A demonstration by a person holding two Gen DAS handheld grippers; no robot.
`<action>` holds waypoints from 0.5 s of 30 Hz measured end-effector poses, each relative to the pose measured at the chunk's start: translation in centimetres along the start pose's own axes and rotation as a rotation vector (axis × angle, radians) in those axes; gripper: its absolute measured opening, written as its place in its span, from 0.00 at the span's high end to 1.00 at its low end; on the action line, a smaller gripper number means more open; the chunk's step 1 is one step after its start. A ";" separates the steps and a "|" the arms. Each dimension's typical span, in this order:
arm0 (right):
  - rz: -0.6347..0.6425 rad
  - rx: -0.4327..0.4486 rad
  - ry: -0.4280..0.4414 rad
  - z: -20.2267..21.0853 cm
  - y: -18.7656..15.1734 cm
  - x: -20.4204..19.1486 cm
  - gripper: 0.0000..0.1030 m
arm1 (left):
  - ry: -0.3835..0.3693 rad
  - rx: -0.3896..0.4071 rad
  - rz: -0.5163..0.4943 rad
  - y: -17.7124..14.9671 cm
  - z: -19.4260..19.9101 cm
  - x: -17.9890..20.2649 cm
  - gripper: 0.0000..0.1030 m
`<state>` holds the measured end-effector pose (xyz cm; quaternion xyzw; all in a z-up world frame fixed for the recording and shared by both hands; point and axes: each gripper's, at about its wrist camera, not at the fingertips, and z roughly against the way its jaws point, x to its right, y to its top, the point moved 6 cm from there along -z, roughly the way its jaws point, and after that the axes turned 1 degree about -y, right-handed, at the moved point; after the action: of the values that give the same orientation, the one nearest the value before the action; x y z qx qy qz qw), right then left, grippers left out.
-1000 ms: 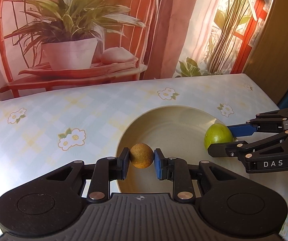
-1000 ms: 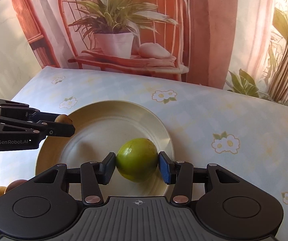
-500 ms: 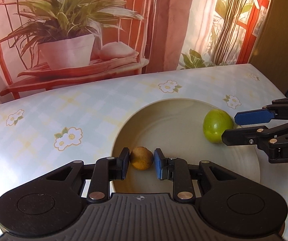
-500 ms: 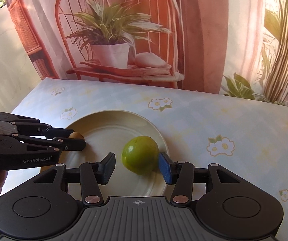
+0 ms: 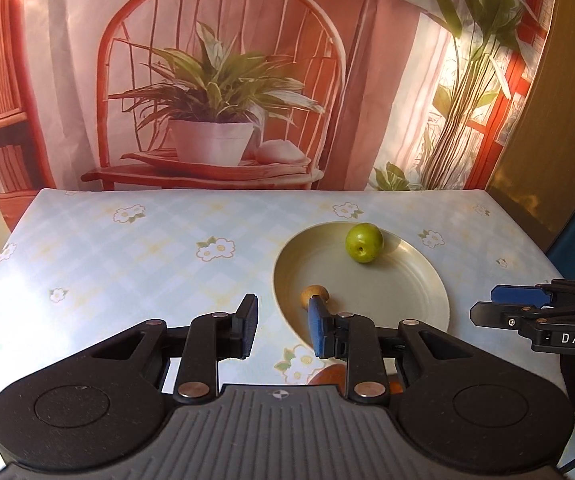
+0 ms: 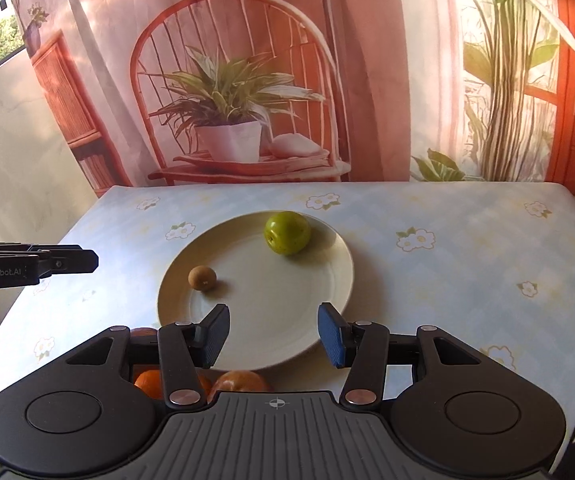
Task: Organize fruits
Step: 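Move the left tool back to the red apple beside the plate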
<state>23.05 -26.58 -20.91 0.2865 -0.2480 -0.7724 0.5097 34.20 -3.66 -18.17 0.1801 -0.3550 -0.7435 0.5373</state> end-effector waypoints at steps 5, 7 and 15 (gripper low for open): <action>0.009 -0.013 -0.017 1.8 -2.6 -1.1 0.55 | 0.012 -0.007 0.008 -1.8 2.0 -0.6 0.72; 0.009 -0.020 -0.024 2.2 -3.5 -1.1 0.55 | 0.005 -0.013 0.021 -2.4 2.2 -0.6 0.72; -0.027 -0.036 -0.027 2.8 -5.9 -0.5 0.55 | 0.012 -0.025 0.015 -4.4 2.3 -0.3 0.72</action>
<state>17.41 -23.77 -22.82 0.2700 -0.2369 -0.7874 0.5009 29.91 -1.91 -19.81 0.1752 -0.3438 -0.7427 0.5473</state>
